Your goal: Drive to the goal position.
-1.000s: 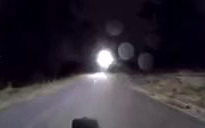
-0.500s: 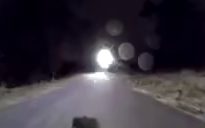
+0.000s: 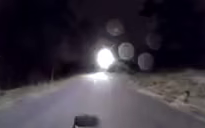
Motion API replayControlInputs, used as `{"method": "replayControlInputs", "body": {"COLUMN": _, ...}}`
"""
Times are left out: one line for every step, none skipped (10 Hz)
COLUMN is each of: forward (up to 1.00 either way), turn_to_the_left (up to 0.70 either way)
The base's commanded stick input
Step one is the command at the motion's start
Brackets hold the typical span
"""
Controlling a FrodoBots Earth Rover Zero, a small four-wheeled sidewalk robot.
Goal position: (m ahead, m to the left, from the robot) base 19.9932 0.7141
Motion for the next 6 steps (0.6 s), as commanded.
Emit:
{"method": "replayControlInputs", "body": {"forward": 0.70, "turn_to_the_left": 0.03}}
{"method": "replayControlInputs", "body": {"forward": 0.70, "turn_to_the_left": 0.03}}
{"method": "replayControlInputs", "body": {"forward": 0.70, "turn_to_the_left": 0.03}}
{"method": "replayControlInputs", "body": {"forward": 0.70, "turn_to_the_left": 0.03}}
{"method": "replayControlInputs", "body": {"forward": 0.70, "turn_to_the_left": 0.03}}
{"method": "replayControlInputs", "body": {"forward": 0.70, "turn_to_the_left": 0.03}}
